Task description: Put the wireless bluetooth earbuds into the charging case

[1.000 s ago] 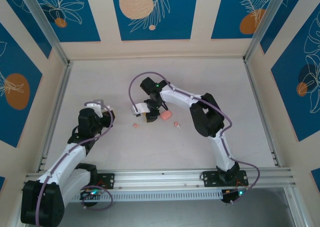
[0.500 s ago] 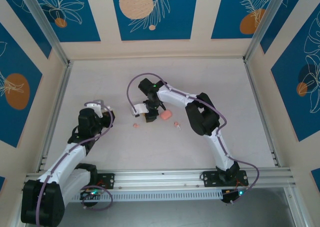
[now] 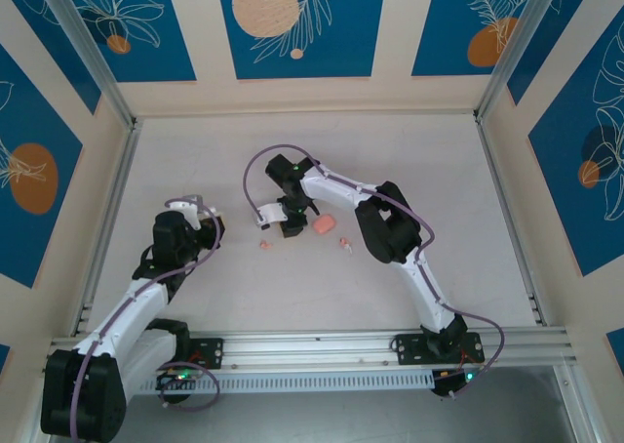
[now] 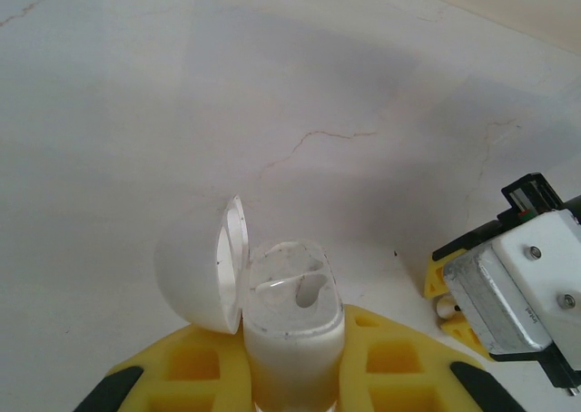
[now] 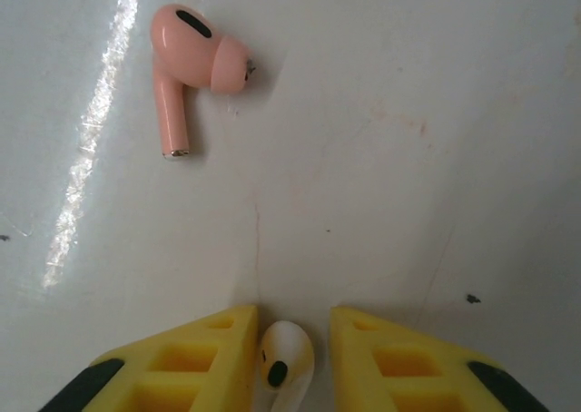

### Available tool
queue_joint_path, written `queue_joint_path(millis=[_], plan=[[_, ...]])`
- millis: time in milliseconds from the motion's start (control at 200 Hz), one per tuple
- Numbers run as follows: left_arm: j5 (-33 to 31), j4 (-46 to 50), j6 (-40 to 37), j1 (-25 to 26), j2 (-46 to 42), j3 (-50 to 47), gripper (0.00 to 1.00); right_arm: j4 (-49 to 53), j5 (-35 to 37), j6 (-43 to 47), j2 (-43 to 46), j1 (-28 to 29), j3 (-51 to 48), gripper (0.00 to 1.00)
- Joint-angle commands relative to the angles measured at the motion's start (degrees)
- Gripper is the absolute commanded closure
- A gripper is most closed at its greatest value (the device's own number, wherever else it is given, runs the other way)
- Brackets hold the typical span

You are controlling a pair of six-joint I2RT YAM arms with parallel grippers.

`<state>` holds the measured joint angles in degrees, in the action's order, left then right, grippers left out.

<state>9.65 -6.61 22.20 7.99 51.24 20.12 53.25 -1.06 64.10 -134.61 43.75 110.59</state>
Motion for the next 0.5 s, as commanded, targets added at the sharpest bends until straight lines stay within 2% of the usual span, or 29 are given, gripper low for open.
queue_joint_path(millis=[0,260,495], plan=[[1.16,-1.17,0.22,-0.87,0.20,-0.43,0.85,2.12,0.69,-0.49,-1.28,0.46,1.07,0.77],[1.32,-0.44,-0.66,-0.87,0.15,-0.17,0.86,1.64,1.16,-1.07,-0.56,0.64,1.33,0.89],[4.89,-3.94,-2.41,-0.79,1.50,-0.36,0.87,0.32,-1.50,-5.15,4.27,-0.22,-0.54,0.90]])
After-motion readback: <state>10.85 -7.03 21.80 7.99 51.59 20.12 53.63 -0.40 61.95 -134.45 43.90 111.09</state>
